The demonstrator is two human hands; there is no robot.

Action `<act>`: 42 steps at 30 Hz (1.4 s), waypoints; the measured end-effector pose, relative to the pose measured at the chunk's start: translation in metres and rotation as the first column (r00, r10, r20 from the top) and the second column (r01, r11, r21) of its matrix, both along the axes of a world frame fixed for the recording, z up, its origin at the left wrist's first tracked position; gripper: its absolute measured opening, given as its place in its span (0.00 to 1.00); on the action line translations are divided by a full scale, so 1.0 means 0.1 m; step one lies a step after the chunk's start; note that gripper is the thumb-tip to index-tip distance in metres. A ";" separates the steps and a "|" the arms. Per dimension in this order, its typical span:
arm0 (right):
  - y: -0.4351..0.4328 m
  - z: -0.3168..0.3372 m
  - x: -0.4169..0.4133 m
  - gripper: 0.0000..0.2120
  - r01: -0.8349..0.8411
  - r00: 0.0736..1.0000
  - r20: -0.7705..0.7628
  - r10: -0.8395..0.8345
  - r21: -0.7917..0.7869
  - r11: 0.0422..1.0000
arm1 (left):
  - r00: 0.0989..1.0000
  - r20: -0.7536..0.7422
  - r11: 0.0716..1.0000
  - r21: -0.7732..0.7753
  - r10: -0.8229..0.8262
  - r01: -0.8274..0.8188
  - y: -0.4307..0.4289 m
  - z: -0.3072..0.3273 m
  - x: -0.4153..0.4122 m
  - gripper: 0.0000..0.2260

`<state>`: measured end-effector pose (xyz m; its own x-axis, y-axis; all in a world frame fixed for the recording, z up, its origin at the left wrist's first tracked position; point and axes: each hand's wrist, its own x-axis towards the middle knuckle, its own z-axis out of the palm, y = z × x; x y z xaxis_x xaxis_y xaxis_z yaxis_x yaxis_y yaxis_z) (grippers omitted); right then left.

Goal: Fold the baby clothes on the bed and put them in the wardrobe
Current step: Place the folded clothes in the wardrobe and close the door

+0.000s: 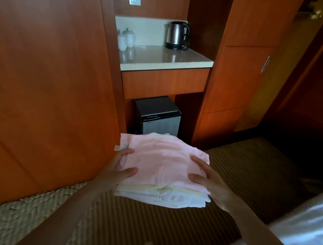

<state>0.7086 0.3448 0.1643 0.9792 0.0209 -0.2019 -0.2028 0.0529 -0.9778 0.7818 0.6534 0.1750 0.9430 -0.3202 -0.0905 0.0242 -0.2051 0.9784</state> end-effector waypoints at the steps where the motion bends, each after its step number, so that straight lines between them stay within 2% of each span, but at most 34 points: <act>1: -0.01 -0.02 0.12 0.32 -0.012 1.000 -0.001 0.012 -0.001 1.000 | 1.000 -0.004 1.000 -0.002 0.000 0.000 0.00 0.00 0.09 0.21; 5: -0.11 -0.11 0.63 0.34 -0.028 1.000 0.008 0.028 0.008 1.000 | 0.999 -0.033 1.000 -0.029 0.004 -0.005 -0.11 -0.04 0.57 0.22; 9: -0.33 -0.17 1.19 0.34 -0.017 1.000 0.021 0.017 0.026 1.000 | 1.000 0.000 0.999 0.043 -0.018 0.018 -0.37 -0.05 1.16 0.22; 17: -1.20 -0.15 2.09 0.35 0.054 0.998 0.031 -0.055 0.031 0.998 | 0.996 0.000 0.994 0.059 -0.091 0.091 -1.29 0.03 2.33 0.22; 23: -1.89 -0.13 2.39 0.34 0.199 0.980 0.016 -0.200 0.008 0.980 | 0.976 -0.018 0.975 0.031 -0.218 0.218 -2.13 0.00 3.00 0.22; 32: -3.07 -0.13 2.57 0.30 0.456 0.890 0.015 -0.456 0.012 0.890 | 0.858 -0.030 0.858 0.030 -0.513 0.513 -3.68 -0.17 3.91 0.27; 40: -4.35 -0.04 3.03 0.35 0.636 0.772 -0.018 -0.636 0.013 0.772 | 0.769 0.010 0.768 -0.040 -0.639 0.639 -5.50 -0.36 4.82 0.24; 42: -4.68 0.02 3.17 0.34 0.662 0.749 -0.016 -0.662 0.013 0.749 | 0.746 0.034 0.746 -0.024 -0.665 0.666 -5.93 -0.31 5.04 0.25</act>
<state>1.0260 -0.1229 0.1665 0.7470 -0.6282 -0.2176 -0.1205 0.1939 -0.9736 1.2855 0.0606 0.1440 0.4911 -0.8696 -0.0505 -0.1279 -0.1293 0.9833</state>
